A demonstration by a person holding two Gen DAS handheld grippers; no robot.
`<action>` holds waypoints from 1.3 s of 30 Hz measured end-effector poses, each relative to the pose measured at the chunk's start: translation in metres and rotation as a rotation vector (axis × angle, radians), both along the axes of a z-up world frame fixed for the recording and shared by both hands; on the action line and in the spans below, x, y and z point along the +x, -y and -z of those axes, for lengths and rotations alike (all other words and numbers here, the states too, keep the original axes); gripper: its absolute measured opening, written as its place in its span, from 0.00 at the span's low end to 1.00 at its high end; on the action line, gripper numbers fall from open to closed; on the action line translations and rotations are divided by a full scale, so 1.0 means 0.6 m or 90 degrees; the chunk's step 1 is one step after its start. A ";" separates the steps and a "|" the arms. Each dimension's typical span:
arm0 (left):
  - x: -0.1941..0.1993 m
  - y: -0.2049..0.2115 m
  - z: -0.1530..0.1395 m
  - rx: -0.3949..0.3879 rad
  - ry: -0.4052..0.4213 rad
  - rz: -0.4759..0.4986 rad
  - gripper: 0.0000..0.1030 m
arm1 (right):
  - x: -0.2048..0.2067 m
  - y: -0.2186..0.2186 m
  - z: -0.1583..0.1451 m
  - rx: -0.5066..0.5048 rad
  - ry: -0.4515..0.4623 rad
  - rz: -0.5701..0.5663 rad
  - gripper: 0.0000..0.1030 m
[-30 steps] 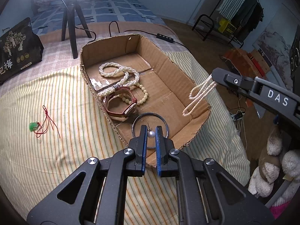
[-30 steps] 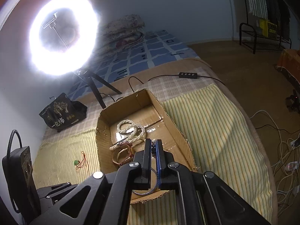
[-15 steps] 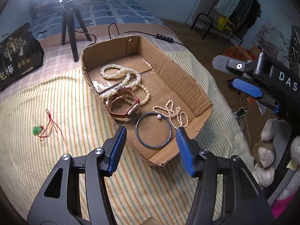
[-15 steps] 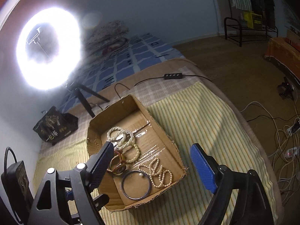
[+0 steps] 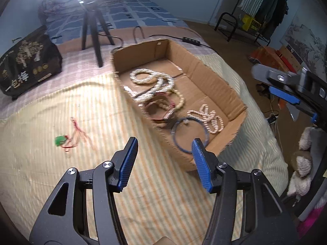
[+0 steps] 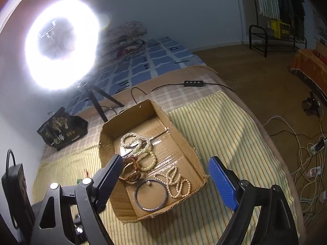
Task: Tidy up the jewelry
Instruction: 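Open both tools and withdraw them from the box toward the jade pendant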
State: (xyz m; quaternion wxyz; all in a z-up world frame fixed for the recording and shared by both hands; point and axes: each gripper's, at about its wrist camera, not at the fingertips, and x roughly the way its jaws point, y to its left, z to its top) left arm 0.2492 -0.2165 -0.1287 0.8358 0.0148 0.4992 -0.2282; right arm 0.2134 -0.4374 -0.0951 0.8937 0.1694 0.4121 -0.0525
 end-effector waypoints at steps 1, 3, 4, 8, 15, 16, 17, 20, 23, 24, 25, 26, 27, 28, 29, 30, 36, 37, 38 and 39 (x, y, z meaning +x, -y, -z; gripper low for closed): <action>0.001 -0.010 -0.001 0.002 0.002 -0.005 0.54 | -0.002 -0.002 -0.001 0.000 0.002 -0.003 0.94; 0.004 -0.027 -0.003 0.004 0.006 -0.013 0.55 | -0.011 -0.011 -0.005 -0.005 0.012 -0.008 0.97; 0.006 -0.039 -0.005 0.006 0.009 -0.018 0.55 | -0.015 -0.015 -0.007 -0.011 0.017 -0.010 0.97; 0.015 -0.089 -0.013 0.013 0.019 -0.047 0.54 | -0.030 -0.035 -0.012 -0.029 0.037 -0.021 0.97; 0.031 -0.168 -0.016 0.014 0.021 -0.094 0.55 | -0.052 -0.097 -0.018 -0.092 0.066 -0.104 1.00; 0.034 -0.181 -0.017 0.015 0.023 -0.101 0.54 | -0.056 -0.110 -0.017 -0.100 0.069 -0.120 1.00; 0.035 -0.188 -0.018 0.015 0.025 -0.104 0.54 | -0.059 -0.118 -0.016 -0.103 0.072 -0.131 1.00; 0.044 -0.218 -0.016 0.017 0.028 -0.116 0.54 | -0.072 -0.148 -0.010 -0.101 0.080 -0.169 1.00; 0.055 -0.242 -0.012 0.012 0.025 -0.123 0.54 | -0.083 -0.183 -0.001 -0.098 0.080 -0.210 1.00; 0.057 -0.249 -0.010 0.013 0.024 -0.126 0.54 | -0.088 -0.197 0.003 -0.099 0.079 -0.226 1.00; 0.060 -0.254 -0.008 0.014 0.024 -0.129 0.54 | -0.090 -0.208 0.007 -0.100 0.078 -0.239 1.00; 0.062 -0.258 -0.006 0.014 0.025 -0.130 0.54 | -0.094 -0.224 0.012 -0.101 0.076 -0.258 1.00; 0.064 -0.261 -0.004 0.015 0.025 -0.131 0.54 | -0.099 -0.239 0.017 -0.103 0.074 -0.279 0.99; 0.066 -0.265 -0.001 0.015 0.024 -0.130 0.54 | -0.104 -0.254 0.021 -0.106 0.073 -0.298 0.99; 0.069 -0.267 0.003 0.018 0.022 -0.128 0.54 | -0.108 -0.264 0.025 -0.108 0.073 -0.310 0.99; 0.070 -0.268 0.005 0.018 0.020 -0.126 0.54 | -0.113 -0.277 0.029 -0.111 0.071 -0.326 0.98; 0.092 -0.273 0.042 0.010 -0.033 -0.133 0.54 | -0.130 -0.329 0.070 -0.090 0.019 -0.381 0.91; 0.097 -0.273 0.053 0.010 -0.049 -0.141 0.54 | -0.134 -0.334 0.076 -0.088 0.011 -0.386 0.87; 0.101 -0.272 0.061 0.009 -0.059 -0.147 0.54 | -0.137 -0.341 0.086 -0.086 0.000 -0.392 0.84; 0.105 -0.272 0.069 0.008 -0.070 -0.153 0.54 | -0.139 -0.347 0.095 -0.085 -0.010 -0.398 0.80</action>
